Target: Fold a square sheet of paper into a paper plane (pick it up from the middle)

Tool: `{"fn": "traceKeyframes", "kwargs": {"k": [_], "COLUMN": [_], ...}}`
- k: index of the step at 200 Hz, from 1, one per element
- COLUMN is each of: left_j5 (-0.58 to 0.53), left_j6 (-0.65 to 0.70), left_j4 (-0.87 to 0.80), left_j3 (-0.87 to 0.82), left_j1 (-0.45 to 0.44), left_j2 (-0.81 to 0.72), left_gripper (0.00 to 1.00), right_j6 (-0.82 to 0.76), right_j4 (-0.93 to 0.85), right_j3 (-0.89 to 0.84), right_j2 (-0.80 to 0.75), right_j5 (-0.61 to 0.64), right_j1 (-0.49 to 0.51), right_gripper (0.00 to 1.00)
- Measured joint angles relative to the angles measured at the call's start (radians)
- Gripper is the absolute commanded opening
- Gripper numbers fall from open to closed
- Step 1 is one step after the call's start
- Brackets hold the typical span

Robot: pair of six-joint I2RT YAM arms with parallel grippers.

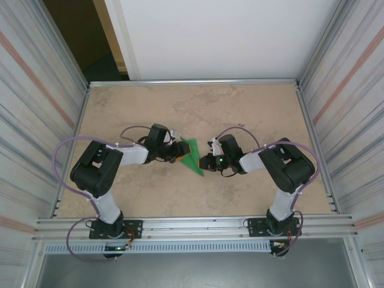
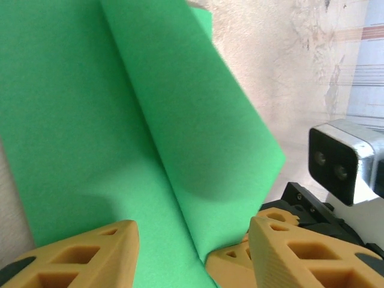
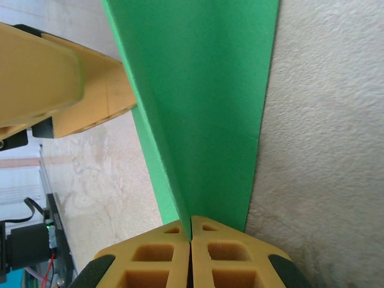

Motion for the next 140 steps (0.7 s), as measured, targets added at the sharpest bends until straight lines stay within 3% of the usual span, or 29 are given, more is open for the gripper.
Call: {"fn": "traceKeyframes", "kwargs": {"k": [140], "left_j5": [-0.032], "left_j6": [0.054], "left_j4": [-0.126], "left_j3": [0.099], "left_j1": [-0.038], "left_j2": [0.053], "left_gripper": [0.52], "right_j6": [0.049], "right_j4": [0.062], "right_j3": [-0.019], "right_j2": [0.02], "right_j5": [-0.047], "right_j1": [-0.023], "right_gripper": [0.08]}}
